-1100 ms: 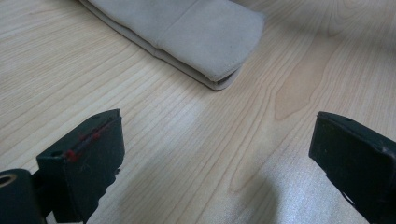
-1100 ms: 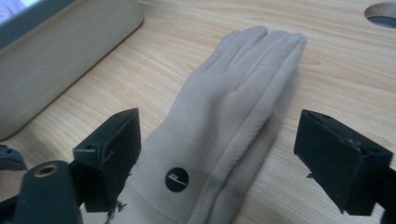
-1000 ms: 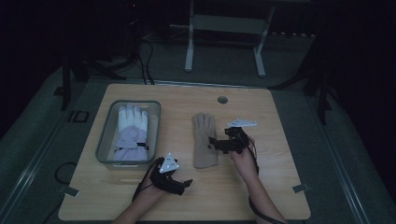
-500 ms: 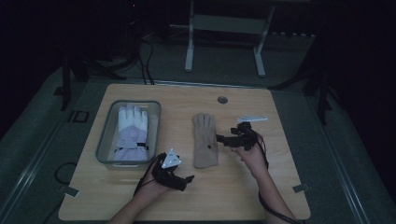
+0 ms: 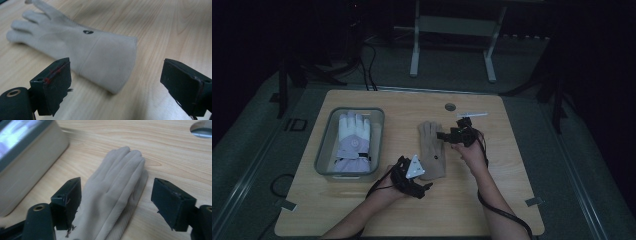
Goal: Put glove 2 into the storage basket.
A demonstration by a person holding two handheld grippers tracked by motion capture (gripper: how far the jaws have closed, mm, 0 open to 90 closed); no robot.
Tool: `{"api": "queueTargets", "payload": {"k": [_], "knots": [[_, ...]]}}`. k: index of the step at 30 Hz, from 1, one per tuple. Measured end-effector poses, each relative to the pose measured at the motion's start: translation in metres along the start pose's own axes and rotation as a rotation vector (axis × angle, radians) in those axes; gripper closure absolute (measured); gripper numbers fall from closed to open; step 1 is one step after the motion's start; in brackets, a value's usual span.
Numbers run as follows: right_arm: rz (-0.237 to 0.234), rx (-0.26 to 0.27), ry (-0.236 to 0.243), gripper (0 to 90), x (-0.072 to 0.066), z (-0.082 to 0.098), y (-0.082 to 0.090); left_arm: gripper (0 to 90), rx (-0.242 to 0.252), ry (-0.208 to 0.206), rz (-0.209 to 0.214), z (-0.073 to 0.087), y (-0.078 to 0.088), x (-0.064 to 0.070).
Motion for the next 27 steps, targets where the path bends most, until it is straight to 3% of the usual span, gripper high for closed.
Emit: {"api": "queueTargets", "payload": {"k": [2,8,14,20,25,26,27], "knots": [[-0.004,-0.009,-0.014,27.3,0.002,-0.002,-0.006,12.6,-0.022,-0.033,-0.001,-0.002,-0.007,0.001],[0.031,-0.082,-0.043,27.5,0.014,-0.001,-0.032,13.4,-0.071,-0.073,0.014,-0.008,-0.026,0.007],[0.001,-0.136,-0.075,25.3,0.013,0.009,-0.055,16.6,-0.145,-0.117,0.015,-0.003,-0.042,0.005],[0.003,-0.17,-0.067,26.7,0.01,0.016,-0.067,33.3,-0.121,-0.076,0.021,-0.001,-0.044,-0.001],[-0.021,-0.182,-0.051,46.6,0.008,0.016,-0.066,46.5,-0.124,-0.054,0.032,-0.001,-0.044,-0.004],[-0.021,-0.182,-0.051,46.6,0.008,0.016,-0.066,51.2,-0.124,-0.054,0.032,-0.001,-0.044,-0.004],[-0.04,-0.186,-0.068,52.3,0.006,0.016,-0.067,56.4,-0.121,-0.052,0.018,0.0,-0.043,-0.006]]}}
Point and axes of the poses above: each handheld gripper's, and its own axes: y roughly backward along the jaws, z roughly out of its underside, x roughly to its right, the point moved 8 cm from there along -y, roughly forward along the jaws, and after that the axes turned 10 degrees about y, right-handed, at the moved point
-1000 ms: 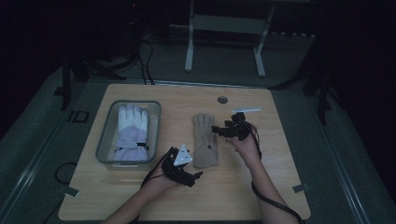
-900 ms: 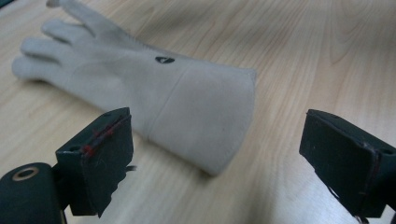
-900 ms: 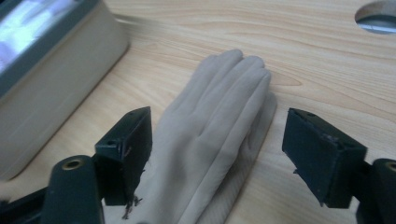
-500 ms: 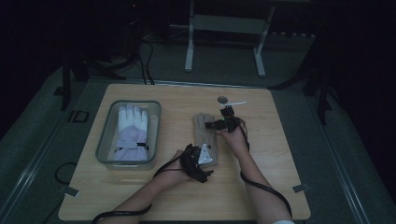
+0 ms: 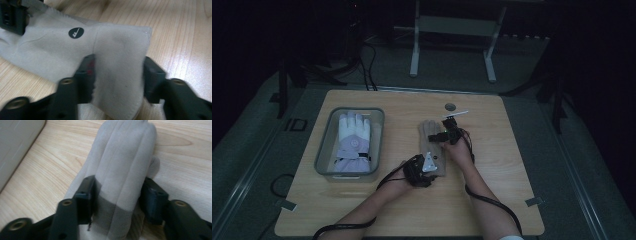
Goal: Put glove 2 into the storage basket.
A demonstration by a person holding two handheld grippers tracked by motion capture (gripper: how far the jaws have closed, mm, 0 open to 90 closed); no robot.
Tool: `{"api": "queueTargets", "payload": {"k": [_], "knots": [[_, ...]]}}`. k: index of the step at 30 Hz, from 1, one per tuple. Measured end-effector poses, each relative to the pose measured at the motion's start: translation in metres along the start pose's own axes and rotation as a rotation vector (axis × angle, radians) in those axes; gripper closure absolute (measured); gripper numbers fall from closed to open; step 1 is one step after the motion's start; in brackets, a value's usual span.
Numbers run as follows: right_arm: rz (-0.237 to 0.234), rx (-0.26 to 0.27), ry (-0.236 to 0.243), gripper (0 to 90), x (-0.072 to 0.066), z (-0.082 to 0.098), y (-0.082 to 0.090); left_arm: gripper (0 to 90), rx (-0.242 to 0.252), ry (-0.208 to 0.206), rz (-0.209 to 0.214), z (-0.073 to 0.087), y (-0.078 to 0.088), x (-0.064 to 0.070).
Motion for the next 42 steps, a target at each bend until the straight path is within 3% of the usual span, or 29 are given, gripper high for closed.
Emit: {"api": "queueTargets", "payload": {"k": [3,7,15,19,23,30,42], "knots": [[-0.006,0.0,-0.003,58.7,-0.001,0.0,0.0,73.8,-0.001,-0.001,-0.035,0.001,0.001,-0.003],[0.031,-0.001,0.031,62.8,-0.004,-0.002,0.003,79.9,-0.012,0.016,-0.03,-0.001,0.002,-0.004],[0.033,0.014,0.048,65.4,-0.008,-0.008,0.011,81.3,-0.013,0.046,-0.005,-0.004,0.01,-0.004],[0.009,0.041,0.047,65.3,-0.015,-0.015,0.02,81.5,-0.018,0.017,-0.02,-0.009,0.02,-0.004],[0.003,0.053,0.052,65.3,-0.018,-0.02,0.026,81.5,-0.016,0.019,-0.023,-0.012,0.028,-0.005],[-0.017,0.096,0.057,65.3,-0.029,-0.036,0.044,81.6,-0.029,0.001,-0.036,-0.024,0.053,-0.011],[-0.026,0.154,0.102,65.2,-0.054,-0.066,0.067,81.6,0.003,-0.016,-0.075,-0.037,0.091,-0.022]]}}
Point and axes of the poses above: each handheld gripper's, and its own axes: y roughly backward along the jaws, z roughly out of its underside, x roughly to its right, the point moved 8 cm from there along -y, roughly forward along the jaws, and after that the axes turned 10 degrees about y, right-handed, at the moved point
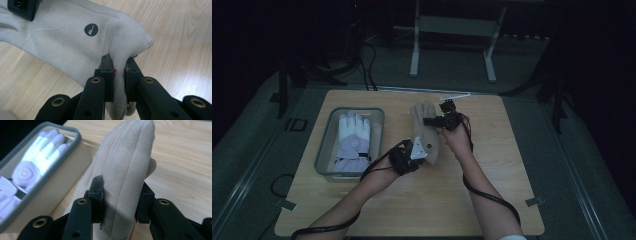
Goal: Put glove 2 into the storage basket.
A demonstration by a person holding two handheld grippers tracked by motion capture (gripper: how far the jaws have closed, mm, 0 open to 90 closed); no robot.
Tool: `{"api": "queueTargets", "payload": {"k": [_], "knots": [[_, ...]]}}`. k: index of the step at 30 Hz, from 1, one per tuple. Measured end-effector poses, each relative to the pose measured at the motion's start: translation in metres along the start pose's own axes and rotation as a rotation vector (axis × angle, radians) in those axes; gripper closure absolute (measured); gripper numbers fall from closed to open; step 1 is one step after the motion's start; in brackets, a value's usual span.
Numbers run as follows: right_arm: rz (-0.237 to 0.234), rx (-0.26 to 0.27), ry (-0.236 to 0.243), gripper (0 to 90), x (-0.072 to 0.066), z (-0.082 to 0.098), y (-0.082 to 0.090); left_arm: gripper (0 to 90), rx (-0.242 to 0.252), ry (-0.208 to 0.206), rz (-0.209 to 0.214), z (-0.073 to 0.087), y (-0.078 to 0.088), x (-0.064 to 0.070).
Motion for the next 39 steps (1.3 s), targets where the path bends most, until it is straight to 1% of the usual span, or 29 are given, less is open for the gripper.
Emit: {"api": "queueTargets", "payload": {"k": [2,3,5,6,7,9,10,11,13,14,16,18,20,21,24,25,27,28,29,33,37,38,39], "knots": [[-0.004,0.005,0.002,65.2,-0.005,-0.005,0.001,81.6,0.0,-0.004,-0.005,0.0,0.003,-0.001],[-0.009,0.008,0.006,65.2,-0.008,-0.008,0.001,81.6,-0.003,-0.006,-0.014,0.001,0.008,-0.004],[-0.013,0.013,0.013,65.2,-0.012,-0.013,0.0,81.6,-0.003,-0.005,-0.024,0.003,0.014,-0.008],[-0.013,0.013,0.013,65.2,-0.012,-0.013,0.0,81.6,-0.003,-0.005,-0.024,0.003,0.014,-0.008],[-0.019,0.015,0.021,65.1,-0.018,-0.02,-0.001,81.6,-0.004,-0.006,-0.029,0.004,0.017,-0.01],[-0.019,0.017,0.024,65.2,-0.02,-0.022,-0.002,81.6,-0.007,-0.005,-0.038,0.005,0.023,-0.014],[-0.021,0.016,0.032,65.1,-0.024,-0.025,-0.003,81.6,-0.008,-0.004,-0.045,0.007,0.027,-0.016],[-0.021,0.016,0.032,65.1,-0.024,-0.025,-0.003,81.6,-0.008,-0.004,-0.045,0.007,0.027,-0.016],[-0.032,0.019,0.047,65.1,-0.036,-0.035,-0.008,81.5,-0.014,-0.002,-0.056,0.01,0.034,-0.021],[-0.032,0.019,0.047,65.1,-0.036,-0.035,-0.008,81.5,-0.012,-0.002,-0.058,0.011,0.035,-0.022],[-0.035,0.018,0.059,65.1,-0.042,-0.04,-0.013,81.6,-0.02,0.009,-0.069,0.015,0.042,-0.027],[-0.036,0.015,0.077,65.1,-0.048,-0.044,-0.017,81.5,-0.02,0.02,-0.072,0.018,0.046,-0.03],[-0.037,0.013,0.081,65.1,-0.05,-0.045,-0.018,81.5,-0.018,0.023,-0.077,0.02,0.048,-0.031],[-0.052,0.017,0.08,65.1,-0.057,-0.05,-0.021,81.5,-0.02,0.029,-0.084,0.023,0.053,-0.035],[-0.056,0.013,0.099,65.1,-0.065,-0.057,-0.027,81.5,-0.022,0.032,-0.091,0.027,0.057,-0.039],[-0.055,0.008,0.109,65.1,-0.07,-0.059,-0.03,81.6,-0.023,0.04,-0.1,0.03,0.062,-0.043],[-0.059,0.008,0.117,65.1,-0.075,-0.063,-0.034,81.5,-0.027,0.038,-0.112,0.034,0.067,-0.047],[-0.059,0.008,0.117,65.1,-0.075,-0.063,-0.034,81.5,-0.027,0.038,-0.112,0.034,0.067,-0.047],[-0.065,0.01,0.124,65.0,-0.082,-0.068,-0.039,81.5,-0.025,0.05,-0.111,0.037,0.071,-0.05],[-0.082,0.006,0.134,65.1,-0.095,-0.073,-0.049,81.5,-0.027,0.072,-0.122,0.05,0.081,-0.058],[-0.095,-0.007,0.155,65.1,-0.109,-0.079,-0.064,81.5,-0.038,0.09,-0.139,0.062,0.09,-0.066],[-0.1,-0.01,0.157,65.1,-0.113,-0.08,-0.068,81.5,-0.038,0.09,-0.139,0.062,0.09,-0.066],[-0.103,-0.012,0.162,65.1,-0.117,-0.081,-0.072,81.5,-0.042,0.103,-0.146,0.069,0.095,-0.071]]}}
Point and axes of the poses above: each handheld gripper's, and its own axes: y roughly backward along the jaws, z roughly out of its underside, x roughly to its right, the point moved 8 cm from there along -y, roughly forward along the jaws, and after that the axes turned 10 degrees about y, right-handed, at the moved point
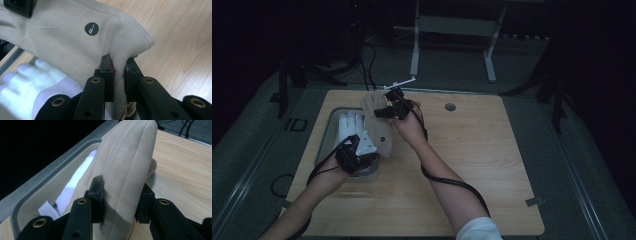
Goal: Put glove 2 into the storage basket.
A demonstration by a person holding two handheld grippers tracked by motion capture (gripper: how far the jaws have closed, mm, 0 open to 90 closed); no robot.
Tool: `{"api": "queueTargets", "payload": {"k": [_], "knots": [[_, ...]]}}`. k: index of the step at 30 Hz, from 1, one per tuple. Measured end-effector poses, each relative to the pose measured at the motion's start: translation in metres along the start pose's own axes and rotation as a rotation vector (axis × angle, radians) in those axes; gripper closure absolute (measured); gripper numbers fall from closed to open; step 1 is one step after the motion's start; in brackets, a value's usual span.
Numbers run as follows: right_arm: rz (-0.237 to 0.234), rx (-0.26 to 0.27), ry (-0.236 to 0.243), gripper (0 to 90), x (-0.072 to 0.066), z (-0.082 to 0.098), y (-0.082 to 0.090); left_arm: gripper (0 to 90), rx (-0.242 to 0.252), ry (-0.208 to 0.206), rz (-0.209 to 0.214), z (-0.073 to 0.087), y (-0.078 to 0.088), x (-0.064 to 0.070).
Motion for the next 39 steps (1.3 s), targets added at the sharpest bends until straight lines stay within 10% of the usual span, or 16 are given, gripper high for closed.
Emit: {"api": "queueTargets", "payload": {"k": [18,39], "knots": [[-0.072,-0.039,0.064,65.0,-0.052,-0.025,-0.06,81.5,-0.044,0.075,-0.055,0.047,0.033,-0.036],[-0.069,-0.144,0.041,57.6,-0.04,0.014,-0.101,81.0,-0.161,0.111,0.019,0.072,0.0,-0.036]]}}
Point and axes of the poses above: each handheld gripper's, and its own axes: y roughly backward along the jaws, z roughly out of its underside, x roughly to its right, the point moved 8 cm from there along -y, roughly forward along the jaws, and after that the axes turned 10 degrees about y, right-handed, at the moved point
